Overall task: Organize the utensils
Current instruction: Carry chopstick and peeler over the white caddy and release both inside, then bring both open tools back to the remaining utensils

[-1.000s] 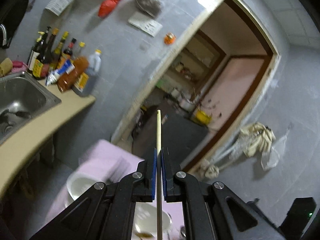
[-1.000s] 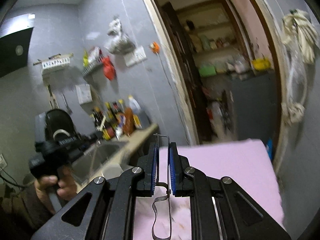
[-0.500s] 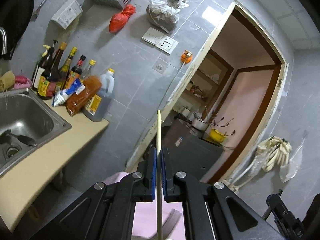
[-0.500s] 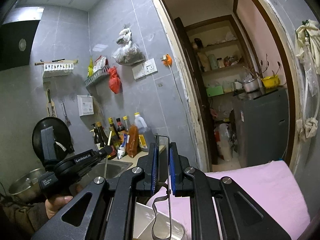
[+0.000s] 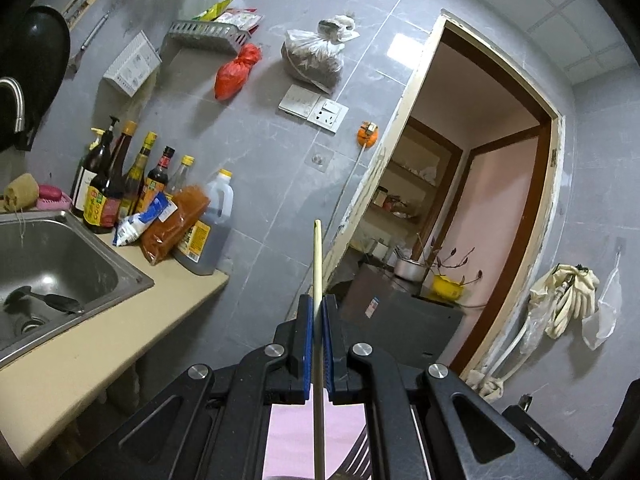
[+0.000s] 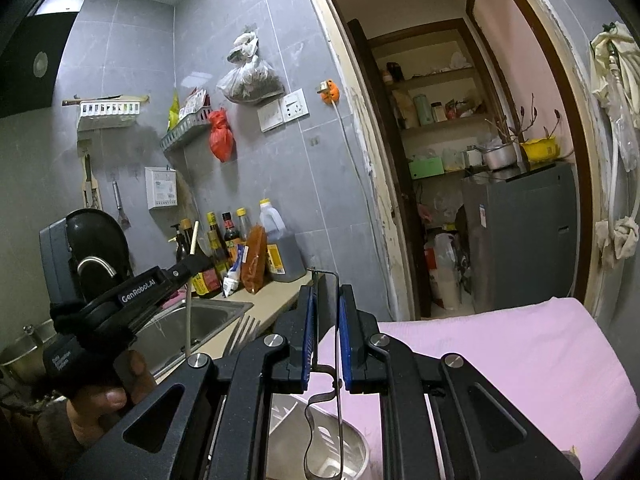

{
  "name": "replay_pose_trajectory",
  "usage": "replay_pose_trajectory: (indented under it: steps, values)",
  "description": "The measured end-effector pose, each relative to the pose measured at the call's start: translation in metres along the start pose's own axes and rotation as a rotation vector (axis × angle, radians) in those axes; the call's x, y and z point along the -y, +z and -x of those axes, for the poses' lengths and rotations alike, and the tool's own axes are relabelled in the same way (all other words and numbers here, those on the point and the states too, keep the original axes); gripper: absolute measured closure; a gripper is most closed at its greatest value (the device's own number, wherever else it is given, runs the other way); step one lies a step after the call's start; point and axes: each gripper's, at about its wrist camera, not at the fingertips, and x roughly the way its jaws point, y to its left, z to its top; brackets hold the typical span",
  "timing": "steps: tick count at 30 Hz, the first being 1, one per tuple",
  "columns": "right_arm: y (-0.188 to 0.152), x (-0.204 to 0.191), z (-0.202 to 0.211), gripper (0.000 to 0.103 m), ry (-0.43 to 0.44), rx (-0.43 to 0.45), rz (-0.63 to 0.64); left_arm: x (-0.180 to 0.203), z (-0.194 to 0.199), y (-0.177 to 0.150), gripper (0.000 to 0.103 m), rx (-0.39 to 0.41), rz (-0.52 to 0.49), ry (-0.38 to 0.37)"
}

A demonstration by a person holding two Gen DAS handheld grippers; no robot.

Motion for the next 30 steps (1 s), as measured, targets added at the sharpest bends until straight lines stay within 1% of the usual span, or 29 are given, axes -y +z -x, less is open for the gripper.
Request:
replay_pose_trajectory:
  steps: [8,10,12,16,17,19,21,22,25,27,28,29,30]
  values:
    - [-0.005,0.001,-0.005,0.092,0.003,-0.012,0.003,0.001,0.003,-0.01,0.098,0.006,-0.031,0.006]
    - [-0.006,0.001,-0.005,0.092,0.006,-0.017,0.003,0.003,0.005,-0.01,0.095,0.003,-0.051,0.008]
    - [-0.006,0.002,-0.004,0.092,0.011,-0.023,0.001,0.004,0.007,-0.01,0.082,-0.009,-0.067,0.009]
    - [-0.005,0.004,-0.003,0.092,0.022,-0.038,-0.01,0.002,0.014,-0.01,0.081,-0.047,-0.079,0.017]
    - [-0.004,0.004,-0.004,0.092,0.024,-0.042,-0.01,0.001,0.016,-0.009,0.08,-0.058,-0.082,0.024]
    - [-0.003,0.004,-0.002,0.092,0.027,-0.053,-0.012,0.0,0.021,-0.007,0.072,-0.071,-0.079,0.034]
    - [-0.001,0.005,0.002,0.091,0.027,-0.057,-0.017,-0.001,0.027,-0.004,0.053,-0.081,-0.066,0.043]
    - [0.001,0.006,0.003,0.089,0.026,-0.058,-0.021,-0.002,0.03,-0.002,0.051,-0.086,-0.059,0.048]
    - [0.005,0.009,0.01,0.088,0.022,-0.058,-0.028,0.003,0.035,0.003,0.048,-0.109,-0.072,0.056]
    - [0.009,0.01,0.017,0.086,0.019,-0.05,-0.028,0.01,0.04,0.007,0.039,-0.12,-0.094,0.059]
    - [0.012,0.011,0.022,0.081,0.02,-0.045,-0.029,0.013,0.042,0.008,0.037,-0.122,-0.098,0.056]
    - [0.015,0.011,0.026,0.073,0.021,-0.041,-0.029,0.017,0.045,0.01,0.034,-0.13,-0.105,0.049]
    - [0.017,0.012,0.029,0.071,0.024,-0.039,-0.031,0.021,0.046,0.011,0.032,-0.138,-0.112,0.045]
